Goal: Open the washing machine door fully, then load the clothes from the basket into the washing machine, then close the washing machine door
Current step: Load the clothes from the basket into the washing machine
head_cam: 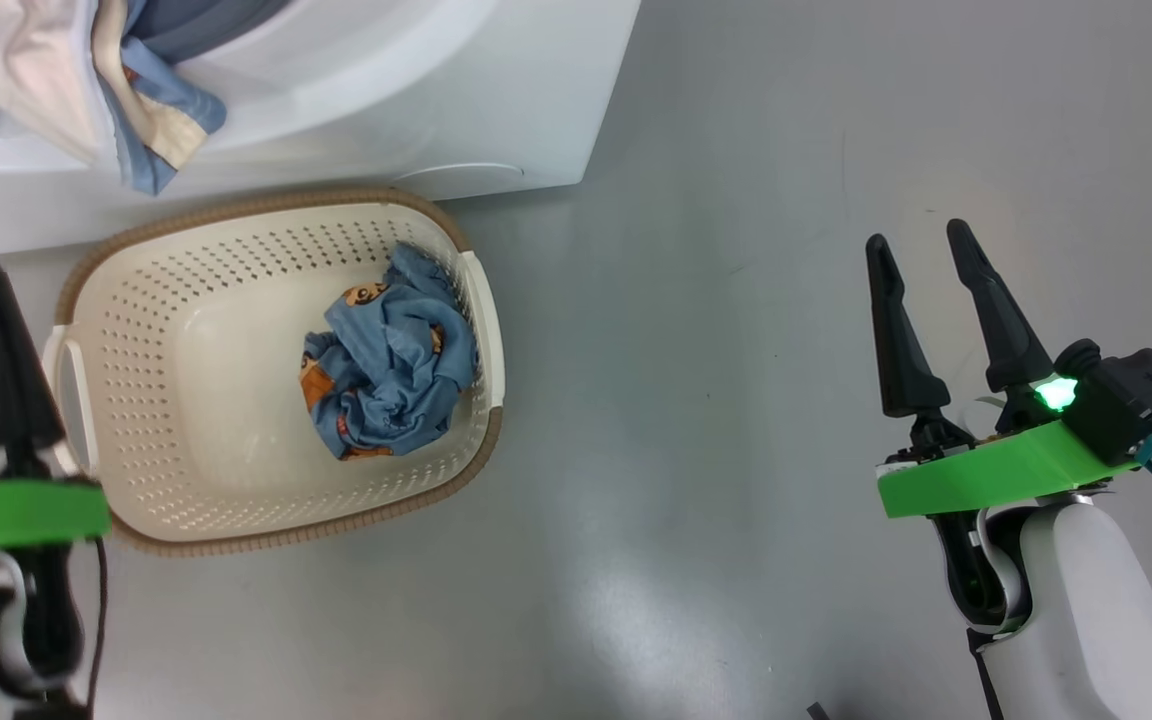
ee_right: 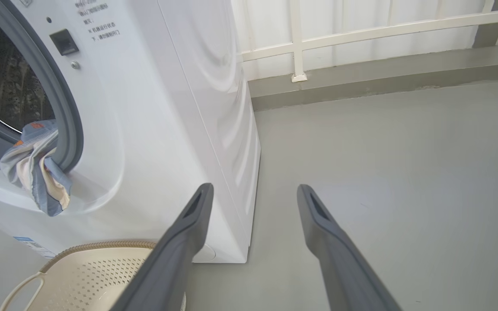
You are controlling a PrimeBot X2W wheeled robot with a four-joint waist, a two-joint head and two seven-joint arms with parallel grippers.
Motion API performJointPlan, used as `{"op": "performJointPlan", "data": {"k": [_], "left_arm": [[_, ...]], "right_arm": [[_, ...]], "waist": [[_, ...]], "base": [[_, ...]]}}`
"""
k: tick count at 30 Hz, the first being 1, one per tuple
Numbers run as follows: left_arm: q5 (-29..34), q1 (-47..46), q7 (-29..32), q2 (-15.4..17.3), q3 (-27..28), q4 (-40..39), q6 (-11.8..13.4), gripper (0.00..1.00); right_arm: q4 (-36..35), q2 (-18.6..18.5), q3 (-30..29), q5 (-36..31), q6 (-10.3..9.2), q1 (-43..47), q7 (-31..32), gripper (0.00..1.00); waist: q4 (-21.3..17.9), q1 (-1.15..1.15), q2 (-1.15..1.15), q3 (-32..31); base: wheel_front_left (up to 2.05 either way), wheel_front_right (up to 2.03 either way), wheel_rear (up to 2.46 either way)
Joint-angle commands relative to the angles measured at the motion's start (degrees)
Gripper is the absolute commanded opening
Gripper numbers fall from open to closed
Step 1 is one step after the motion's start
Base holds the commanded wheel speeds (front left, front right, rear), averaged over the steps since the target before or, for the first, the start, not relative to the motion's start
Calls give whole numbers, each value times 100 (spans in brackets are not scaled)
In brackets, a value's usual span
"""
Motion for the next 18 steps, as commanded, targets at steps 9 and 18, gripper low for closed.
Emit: {"op": "performJointPlan", "data": {"k": [9,18], "left_arm": [[194,694,-31,-20,371,-653,-9,100],[173,605,-31,-11,339,-605,-9,100]], "right_arm": [[-149,21,82,-92,9,150,-27,100],[-128,19,98,-94,9,96,-27,100]], "waist": [[28,0,0,32],[6,0,0,32]], "base": [[0,0,0],[0,0,0]]}}
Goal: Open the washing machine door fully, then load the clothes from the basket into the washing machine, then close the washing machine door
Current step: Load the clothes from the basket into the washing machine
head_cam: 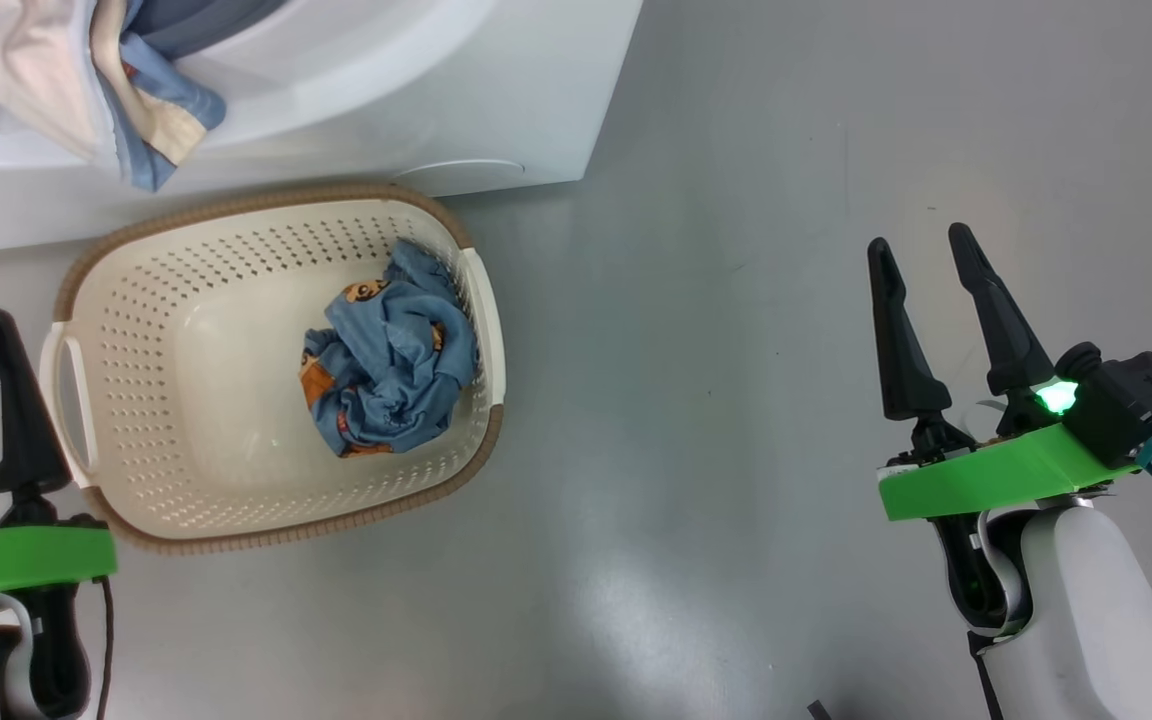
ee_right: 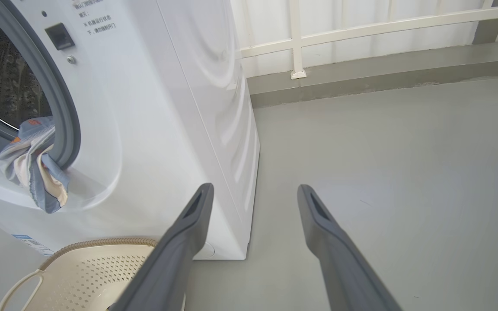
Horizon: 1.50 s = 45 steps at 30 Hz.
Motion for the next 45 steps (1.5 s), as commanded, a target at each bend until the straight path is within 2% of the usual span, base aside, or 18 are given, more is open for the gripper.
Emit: {"op": "performJointPlan", "data": {"k": [1,7,13,22,31,39,45], "left_arm": [[28,6,-31,164,149,-88,-9,100],[-37,-271,-31,319,-61,242,-9,100],[-101,-818,-31,581,-402,906,-9,100],[-578,-1878,-31,892,-1098,2234,-9,100],[-1140,-2616,-31,1272,-1646,3124,-9,100],[-1342,-3174,-31,1551,-2088,3506,-9,100],[-1447,-3464,-31,1619,-2146,3652,-9,100]], "right_arm": [[-122,22,125,-90,9,66,-27,100],[-120,23,148,-87,9,77,-27,100],[-120,26,203,-81,9,10,-27,100],[-87,35,324,-43,9,-75,-27,100],[-84,39,438,-1,9,-112,-27,100],[-118,40,458,59,9,-107,-27,100],[-133,41,485,96,9,-133,-27,100]], "waist": [[-9,0,0,-2],[-28,0,0,34],[-75,0,0,143],[-200,0,0,261],[-410,0,0,328],[-570,0,0,421],[-637,0,0,470]], "base": [[0,0,0],[0,0,0],[0,0,0],[0,0,0],[0,0,0],[0,0,0],[0,0,0]]}}
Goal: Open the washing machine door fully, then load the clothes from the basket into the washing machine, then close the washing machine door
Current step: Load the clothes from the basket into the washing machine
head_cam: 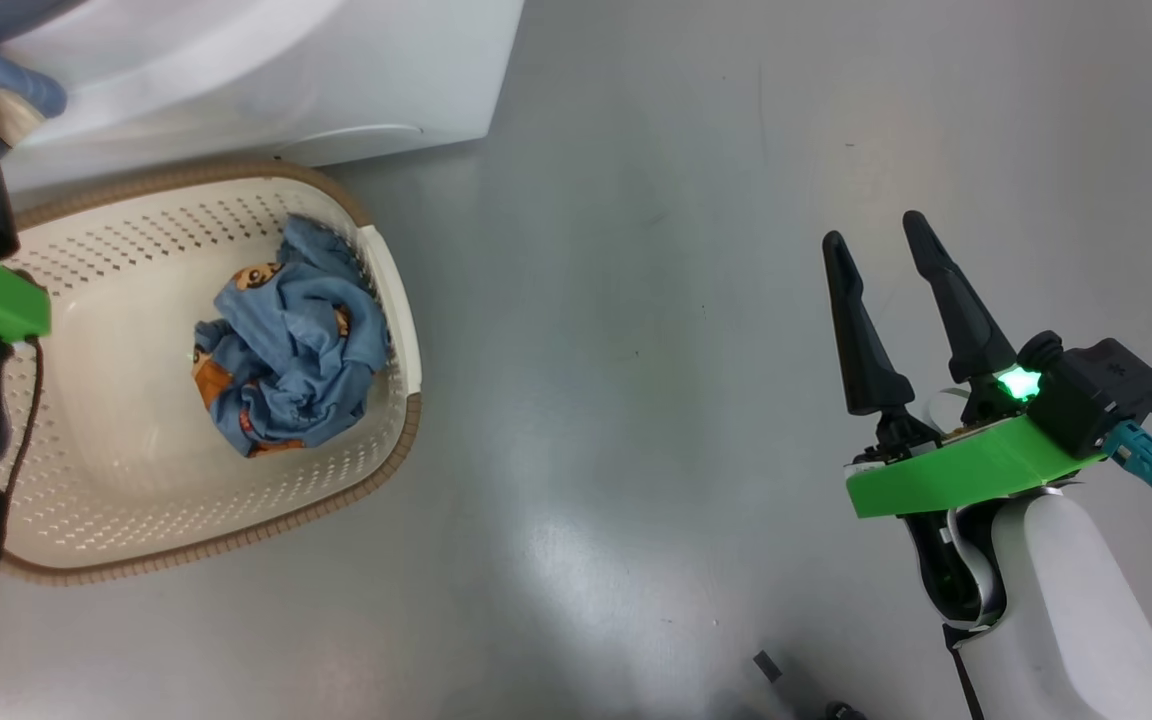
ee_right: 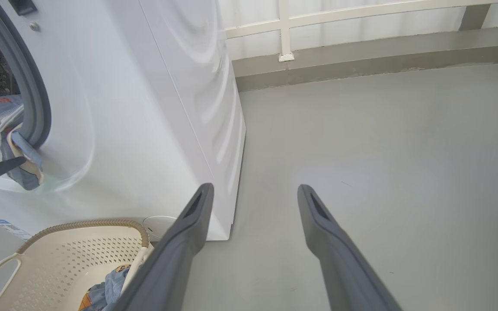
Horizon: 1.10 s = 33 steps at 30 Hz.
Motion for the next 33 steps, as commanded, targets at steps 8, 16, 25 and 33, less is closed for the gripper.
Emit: {"op": "performJointPlan", "data": {"k": [8,16,25,33], "left_arm": [[-76,-86,-31,278,349,-347,-9,0],[214,122,-31,130,1169,-1105,-9,0],[525,-153,-31,104,1409,-1592,-9,0],[340,-1021,-31,302,1030,-682,-9,0]], "right_arm": [[-185,32,52,41,9,10,-27,100],[-207,32,18,56,9,-39,-27,100],[-185,32,65,96,9,-103,-27,100],[-167,32,140,187,9,-72,-27,100]], "waist": [[40,0,0,34],[201,0,0,64],[214,0,0,84],[92,0,0,70]], "base": [[0,0,0],[0,0,0],[0,0,0],[0,0,0]]}}
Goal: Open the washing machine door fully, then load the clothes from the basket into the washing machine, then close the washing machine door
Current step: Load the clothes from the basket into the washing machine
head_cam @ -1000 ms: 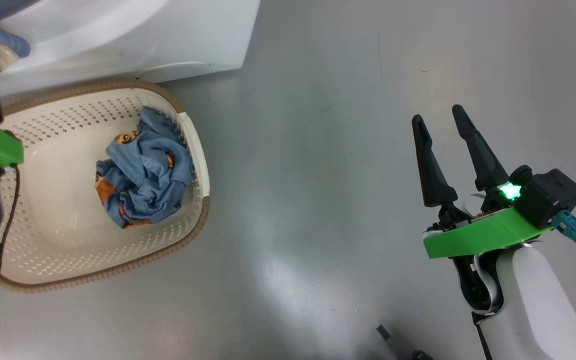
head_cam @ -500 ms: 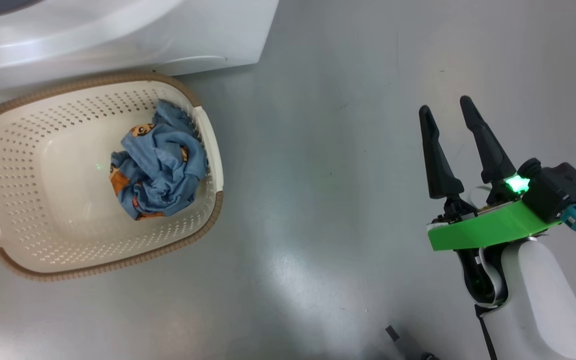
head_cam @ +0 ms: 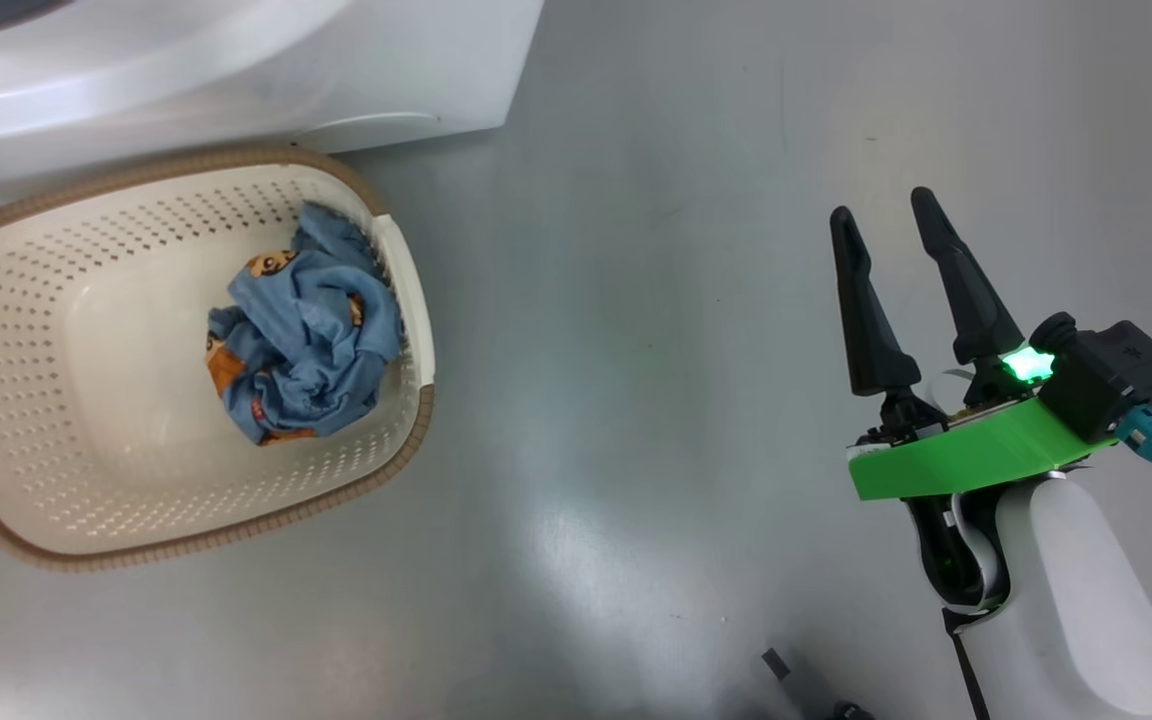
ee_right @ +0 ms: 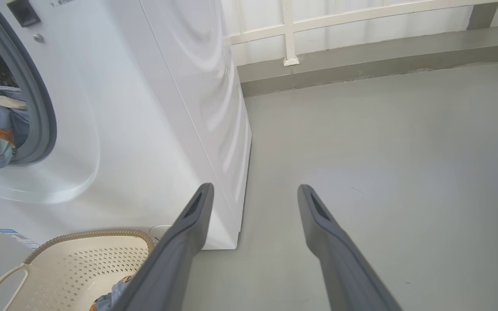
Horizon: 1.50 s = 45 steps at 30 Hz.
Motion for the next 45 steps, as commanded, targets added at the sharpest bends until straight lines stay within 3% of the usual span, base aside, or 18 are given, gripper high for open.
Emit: {"op": "performJointPlan", "data": {"k": [1,7,12,16,22,33,34,35,37,45], "left_arm": [[-78,-172,-31,351,-5,107,-9,0],[-115,-1034,-31,593,-338,777,-9,0],[207,-1483,-31,655,-40,362,-9,0],[522,-1406,-31,515,181,-9,-9,0],[446,-1069,-31,474,-178,431,-9,0],[198,-1285,-30,681,-1025,1646,-9,0],[168,-1361,-30,691,-1126,1769,-9,14],[121,-1430,-30,694,-1205,1880,-9,66],[50,-1547,-30,696,-1384,2069,-9,100],[-272,-1659,-30,699,-1606,2139,-9,100]], "right_arm": [[-117,32,156,70,9,80,-27,100],[-121,32,223,140,9,101,-27,100],[-154,32,257,194,9,87,-27,100],[-176,32,280,236,9,74,-27,100],[-177,32,329,284,9,83,-27,100],[-174,32,331,287,9,85,-27,100],[-171,32,330,289,9,84,-27,100],[-168,32,329,292,9,81,-27,100],[-164,32,329,295,9,79,-27,100],[-159,32,290,271,9,63,-27,100]], "waist": [[-51,0,0,-19],[-225,0,0,-22],[-332,0,0,49],[-383,0,0,104],[-427,0,0,114],[-422,0,0,98],[-417,0,0,98],[-411,0,0,95],[-400,0,0,85],[-340,0,0,52]], "base": [[0,0,0],[0,0,0],[0,0,0],[0,0,0],[0,0,0],[0,0,0],[0,0,0],[0,0,0],[0,0,0],[0,0,0]]}}
